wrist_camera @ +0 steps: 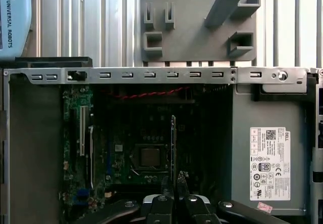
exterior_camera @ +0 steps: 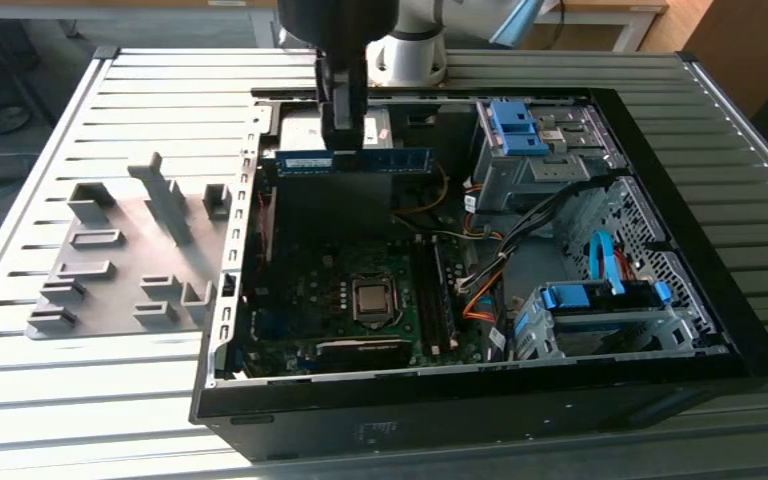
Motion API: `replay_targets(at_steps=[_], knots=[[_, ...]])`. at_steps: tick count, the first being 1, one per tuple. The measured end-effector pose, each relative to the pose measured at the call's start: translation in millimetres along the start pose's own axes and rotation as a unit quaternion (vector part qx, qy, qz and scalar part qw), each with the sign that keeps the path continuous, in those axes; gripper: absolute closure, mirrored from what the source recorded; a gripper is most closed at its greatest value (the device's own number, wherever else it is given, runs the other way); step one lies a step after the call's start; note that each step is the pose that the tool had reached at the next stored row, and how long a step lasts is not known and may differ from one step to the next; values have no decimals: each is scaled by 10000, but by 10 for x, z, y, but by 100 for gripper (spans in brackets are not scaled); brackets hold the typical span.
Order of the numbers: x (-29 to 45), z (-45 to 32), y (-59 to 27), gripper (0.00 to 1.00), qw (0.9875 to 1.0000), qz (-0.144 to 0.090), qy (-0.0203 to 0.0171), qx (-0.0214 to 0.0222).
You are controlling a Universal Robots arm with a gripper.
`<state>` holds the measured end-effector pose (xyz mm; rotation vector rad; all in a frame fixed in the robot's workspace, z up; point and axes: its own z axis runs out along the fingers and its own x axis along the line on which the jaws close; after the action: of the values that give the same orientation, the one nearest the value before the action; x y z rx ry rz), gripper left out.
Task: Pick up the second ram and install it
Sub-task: 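Pick up the second ram and move it above second insertion slot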
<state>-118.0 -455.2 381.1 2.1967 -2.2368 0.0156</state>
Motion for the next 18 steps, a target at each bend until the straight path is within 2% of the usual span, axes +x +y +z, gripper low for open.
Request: replay_targets(at_steps=[5,6,18], knots=[[-2,0,-129,86,10000,-1,0,0],[-4,0,-221,86,10000,0,0,0],[-9,2,-481,86,10000,0,0,0]])
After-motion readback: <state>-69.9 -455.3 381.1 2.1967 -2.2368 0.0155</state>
